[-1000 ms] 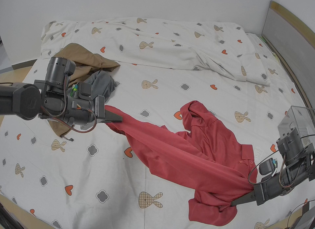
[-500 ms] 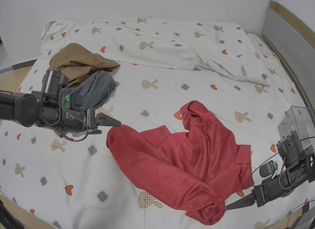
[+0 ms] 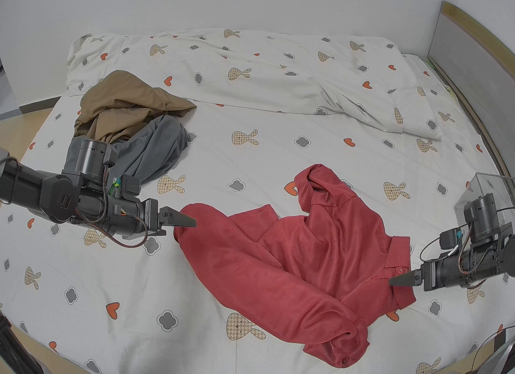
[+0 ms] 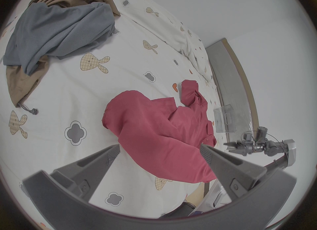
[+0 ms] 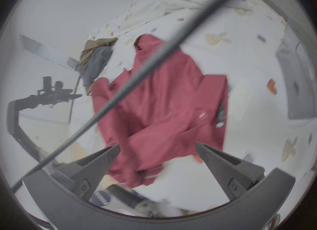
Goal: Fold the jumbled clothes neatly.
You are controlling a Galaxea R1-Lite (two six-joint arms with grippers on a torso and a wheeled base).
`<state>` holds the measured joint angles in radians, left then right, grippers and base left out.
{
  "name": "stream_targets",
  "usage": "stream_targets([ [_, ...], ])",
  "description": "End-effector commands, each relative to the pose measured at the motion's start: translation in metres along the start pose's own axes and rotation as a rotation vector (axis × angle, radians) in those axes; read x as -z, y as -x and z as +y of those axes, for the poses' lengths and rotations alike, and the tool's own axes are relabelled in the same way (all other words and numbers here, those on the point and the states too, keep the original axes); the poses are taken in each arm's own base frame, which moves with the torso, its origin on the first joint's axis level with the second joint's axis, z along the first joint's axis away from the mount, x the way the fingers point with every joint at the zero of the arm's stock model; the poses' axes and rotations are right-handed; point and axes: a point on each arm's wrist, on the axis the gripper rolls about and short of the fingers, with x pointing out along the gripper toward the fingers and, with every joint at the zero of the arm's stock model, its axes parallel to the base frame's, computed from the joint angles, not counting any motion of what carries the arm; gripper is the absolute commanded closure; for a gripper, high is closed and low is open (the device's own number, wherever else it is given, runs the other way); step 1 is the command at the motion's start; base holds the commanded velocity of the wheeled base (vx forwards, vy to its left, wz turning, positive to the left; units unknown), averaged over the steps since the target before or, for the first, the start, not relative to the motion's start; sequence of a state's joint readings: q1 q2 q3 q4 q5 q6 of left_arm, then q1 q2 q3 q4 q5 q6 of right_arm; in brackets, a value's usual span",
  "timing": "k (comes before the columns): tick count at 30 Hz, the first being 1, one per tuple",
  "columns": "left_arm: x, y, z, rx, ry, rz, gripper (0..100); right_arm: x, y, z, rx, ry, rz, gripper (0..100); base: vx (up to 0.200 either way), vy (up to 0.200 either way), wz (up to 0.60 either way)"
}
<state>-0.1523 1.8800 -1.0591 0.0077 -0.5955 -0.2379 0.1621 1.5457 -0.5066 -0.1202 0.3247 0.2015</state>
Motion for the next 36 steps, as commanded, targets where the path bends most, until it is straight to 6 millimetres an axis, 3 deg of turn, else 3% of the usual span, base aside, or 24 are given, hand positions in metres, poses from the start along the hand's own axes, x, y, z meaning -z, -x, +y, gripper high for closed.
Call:
stream_targets([
  [1,-0.003,0.008,-0.006,0.057,-0.011,-0.012,0,-0.014,-0.036,-0.071,0.179,-0.046,0.004,0,0.0,0.0,0.0],
  [8,-0.005,0.022,-0.017,0.085,-0.042,-0.046,0,-0.04,-0.046,-0.093,0.119,-0.051,-0.102,0,0.0,0.0,0.0],
  [14,-0.004,0.035,-0.028,0.171,-0.067,-0.053,0,-0.063,-0.069,-0.1,0.003,-0.028,-0.111,0,0.0,0.0,0.0],
  [22,0.003,0.051,-0.041,0.19,-0.098,-0.076,0,-0.072,-0.094,-0.114,-0.03,-0.004,-0.089,0,0.0,0.0,0.0],
  [36,0.01,0.055,-0.045,0.206,-0.128,-0.099,0,-0.085,-0.092,-0.121,-0.019,0.021,-0.13,0,0.0,0.0,0.0],
])
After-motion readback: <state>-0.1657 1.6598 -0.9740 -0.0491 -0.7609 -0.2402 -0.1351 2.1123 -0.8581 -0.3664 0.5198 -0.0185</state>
